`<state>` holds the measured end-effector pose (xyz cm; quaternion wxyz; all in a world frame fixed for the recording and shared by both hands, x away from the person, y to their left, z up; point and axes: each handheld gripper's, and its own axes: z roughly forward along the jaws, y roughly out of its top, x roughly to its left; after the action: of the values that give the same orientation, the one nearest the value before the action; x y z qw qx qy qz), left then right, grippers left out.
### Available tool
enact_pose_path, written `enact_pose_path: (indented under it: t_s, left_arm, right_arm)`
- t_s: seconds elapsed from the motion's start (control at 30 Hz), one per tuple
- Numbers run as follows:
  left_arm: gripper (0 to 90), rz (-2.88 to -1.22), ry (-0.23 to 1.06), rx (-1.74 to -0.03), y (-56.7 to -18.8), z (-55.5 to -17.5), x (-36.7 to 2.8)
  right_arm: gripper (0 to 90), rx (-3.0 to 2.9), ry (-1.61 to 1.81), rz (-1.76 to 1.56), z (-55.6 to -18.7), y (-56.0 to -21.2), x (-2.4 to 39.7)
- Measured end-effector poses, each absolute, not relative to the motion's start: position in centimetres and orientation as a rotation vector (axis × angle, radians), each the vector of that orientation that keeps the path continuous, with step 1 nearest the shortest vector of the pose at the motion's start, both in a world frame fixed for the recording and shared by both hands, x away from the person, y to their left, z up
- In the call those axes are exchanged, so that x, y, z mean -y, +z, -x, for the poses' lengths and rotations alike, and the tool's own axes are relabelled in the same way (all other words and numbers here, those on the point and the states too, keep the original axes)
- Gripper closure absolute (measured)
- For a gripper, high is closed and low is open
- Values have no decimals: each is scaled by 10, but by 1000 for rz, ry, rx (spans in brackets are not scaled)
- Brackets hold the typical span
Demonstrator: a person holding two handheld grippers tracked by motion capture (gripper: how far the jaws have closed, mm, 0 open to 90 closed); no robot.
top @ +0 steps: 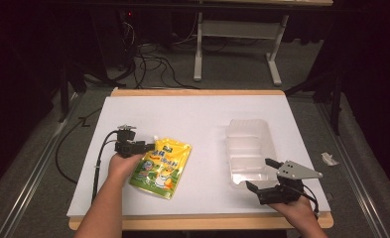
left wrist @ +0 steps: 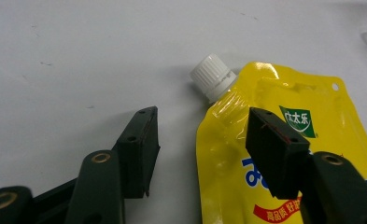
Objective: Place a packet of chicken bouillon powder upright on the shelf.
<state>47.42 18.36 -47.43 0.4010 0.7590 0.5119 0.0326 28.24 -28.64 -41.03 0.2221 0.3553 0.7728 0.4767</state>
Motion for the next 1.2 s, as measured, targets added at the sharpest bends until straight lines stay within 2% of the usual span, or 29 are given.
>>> enact_pose_path:
  t_s: [0.13,0.2,0.53,0.97,1.2]
  left_arm:
    - [536,-1940,73,-1273,-475,-472,-181]
    - [603,-1943,35,-1275,-474,-471,-180]
    - [900,-1914,105,-1248,-474,-456,-178]
    - [900,-1862,272,-1190,-458,-429,-181]
    - [900,-1809,353,-1149,-444,-411,-187]
  right_arm:
    - [2,-2122,1326,-973,-281,-408,286]
    - [2,-2123,1321,-970,-281,-408,286]
    - [16,-2109,1329,-973,-281,-407,287]
    - [75,-2099,1355,-971,-279,-406,288]
    - [77,-2098,1362,-954,-277,-406,285]
